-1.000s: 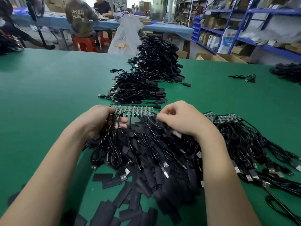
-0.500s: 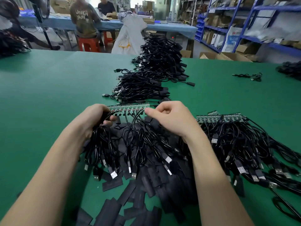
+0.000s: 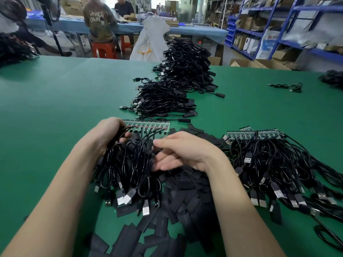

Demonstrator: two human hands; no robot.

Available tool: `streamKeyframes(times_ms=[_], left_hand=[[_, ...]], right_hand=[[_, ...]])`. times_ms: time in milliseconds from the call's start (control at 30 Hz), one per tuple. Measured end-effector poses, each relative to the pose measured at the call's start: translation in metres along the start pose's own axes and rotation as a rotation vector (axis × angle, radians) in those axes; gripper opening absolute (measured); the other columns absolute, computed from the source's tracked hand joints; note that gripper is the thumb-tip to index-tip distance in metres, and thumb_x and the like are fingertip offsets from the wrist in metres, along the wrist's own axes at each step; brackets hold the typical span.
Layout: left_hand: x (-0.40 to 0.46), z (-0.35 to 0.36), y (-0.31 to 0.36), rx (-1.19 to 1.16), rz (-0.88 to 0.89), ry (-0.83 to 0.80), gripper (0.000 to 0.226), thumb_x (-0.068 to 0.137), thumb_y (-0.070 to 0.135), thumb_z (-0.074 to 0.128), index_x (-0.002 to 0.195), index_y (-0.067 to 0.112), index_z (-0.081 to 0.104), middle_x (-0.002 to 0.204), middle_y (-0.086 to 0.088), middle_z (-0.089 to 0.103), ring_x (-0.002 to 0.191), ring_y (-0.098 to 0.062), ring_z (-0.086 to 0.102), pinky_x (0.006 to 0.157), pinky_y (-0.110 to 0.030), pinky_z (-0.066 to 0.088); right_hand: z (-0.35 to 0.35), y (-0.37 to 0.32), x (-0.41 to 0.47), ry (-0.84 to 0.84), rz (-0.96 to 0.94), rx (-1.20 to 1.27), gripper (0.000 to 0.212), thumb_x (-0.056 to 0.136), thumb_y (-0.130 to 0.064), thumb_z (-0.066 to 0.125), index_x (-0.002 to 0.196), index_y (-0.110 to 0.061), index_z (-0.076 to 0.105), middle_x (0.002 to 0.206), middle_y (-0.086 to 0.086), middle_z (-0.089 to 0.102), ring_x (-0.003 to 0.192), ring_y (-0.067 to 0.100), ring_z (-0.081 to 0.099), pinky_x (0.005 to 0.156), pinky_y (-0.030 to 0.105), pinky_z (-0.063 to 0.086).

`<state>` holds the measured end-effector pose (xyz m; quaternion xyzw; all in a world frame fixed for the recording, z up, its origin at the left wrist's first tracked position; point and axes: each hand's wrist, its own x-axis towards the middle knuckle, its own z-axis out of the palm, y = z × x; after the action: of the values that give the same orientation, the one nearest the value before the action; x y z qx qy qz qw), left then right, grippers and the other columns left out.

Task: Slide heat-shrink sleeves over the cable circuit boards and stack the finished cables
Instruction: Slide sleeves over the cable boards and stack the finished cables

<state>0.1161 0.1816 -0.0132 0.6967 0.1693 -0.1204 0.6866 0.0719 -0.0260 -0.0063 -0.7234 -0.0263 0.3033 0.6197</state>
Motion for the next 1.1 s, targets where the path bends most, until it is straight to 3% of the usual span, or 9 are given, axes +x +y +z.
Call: streamKeyframes(times_ms=[133,267,333,400,533,633,800,967,1100], left_hand=[[0.002,-0.004,0.000,0.083,-0.021,0.005,0.023,0.097,0.015,0.033,0.076,0.011,0.042,0.042,-0.001,0.045,0.035,-0.016,0.036,0.049,-0.029,0.032],[-0.002,-0.001,0.002,0.194,0.037,0.054,0.026,0.098,0.020,0.035,0.077,0.011,0.048,0.046,-0.002,0.054,0.038,-0.016,0.043,0.033,-0.017,0.031],[-0.003,0.003,0.003,0.313,0.104,0.130,0.033,0.101,0.028,0.037,0.082,0.008,0.056,0.058,-0.004,0.065,0.045,-0.019,0.053,0.044,-0.022,0.040],[-0.003,0.004,0.003,0.693,0.218,0.316,0.045,0.102,0.047,0.037,0.094,0.010,0.062,0.082,-0.008,0.071,0.080,-0.030,0.066,0.068,-0.033,0.047],[-0.011,0.017,0.001,1.124,0.511,0.701,0.054,0.099,0.057,0.041,0.121,0.010,0.058,0.119,-0.020,0.062,0.116,-0.038,0.054,0.091,-0.047,0.042],[-0.013,0.042,0.007,0.979,0.824,0.616,0.037,0.100,0.049,0.047,0.103,0.017,0.065,0.105,-0.007,0.069,0.105,-0.032,0.059,0.090,-0.043,0.044],[0.009,0.077,0.019,0.833,0.834,0.306,0.062,0.101,0.055,0.044,0.060,0.009,0.052,0.050,-0.001,0.050,0.059,-0.023,0.054,0.055,-0.031,0.032],[0.027,0.087,0.013,0.820,0.809,0.257,0.075,0.101,0.056,0.046,0.040,0.013,0.054,0.038,0.002,0.048,0.051,-0.022,0.055,0.061,-0.035,0.046],[0.032,0.082,0.010,0.798,0.841,0.254,0.076,0.104,0.051,0.045,0.053,-0.003,0.062,0.051,-0.017,0.060,0.058,-0.030,0.061,0.073,-0.041,0.050]], right_hand=[[-0.008,0.005,0.002,0.299,-0.044,-0.061,0.042,0.090,-0.053,0.070,0.105,-0.015,0.065,0.068,-0.003,0.076,0.063,0.011,0.073,0.046,0.017,0.050],[0.000,0.009,0.012,0.473,-0.217,0.170,0.021,0.095,-0.037,0.071,0.100,-0.017,0.073,0.080,-0.002,0.077,0.058,0.008,0.069,0.046,0.017,0.048],[0.006,0.010,0.016,0.490,-0.235,0.261,0.014,0.096,-0.026,0.071,0.101,-0.012,0.072,0.080,0.002,0.076,0.057,0.008,0.069,0.048,0.017,0.051],[0.007,0.010,0.017,0.449,-0.233,0.325,0.012,0.095,-0.022,0.072,0.100,-0.011,0.072,0.077,0.002,0.076,0.058,0.008,0.069,0.050,0.017,0.053],[0.004,0.011,0.016,0.407,-0.199,0.358,0.015,0.090,-0.020,0.078,0.100,-0.010,0.073,0.071,-0.004,0.075,0.059,0.007,0.069,0.049,0.016,0.050],[0.003,0.013,0.018,0.390,-0.185,0.360,0.009,0.088,-0.018,0.079,0.091,-0.012,0.073,0.066,-0.006,0.072,0.057,0.006,0.067,0.047,0.015,0.048],[0.000,0.015,0.019,0.385,-0.173,0.397,0.008,0.087,-0.016,0.080,0.088,-0.011,0.074,0.065,-0.001,0.069,0.054,0.005,0.063,0.046,0.013,0.044],[-0.001,0.016,0.020,0.423,-0.169,0.463,0.008,0.086,-0.007,0.078,0.088,-0.010,0.071,0.063,-0.002,0.071,0.053,0.005,0.066,0.046,0.013,0.047],[-0.002,0.017,0.021,0.428,-0.175,0.499,0.009,0.080,-0.008,0.084,0.082,-0.010,0.076,0.069,0.001,0.072,0.060,0.008,0.067,0.057,0.017,0.055]])
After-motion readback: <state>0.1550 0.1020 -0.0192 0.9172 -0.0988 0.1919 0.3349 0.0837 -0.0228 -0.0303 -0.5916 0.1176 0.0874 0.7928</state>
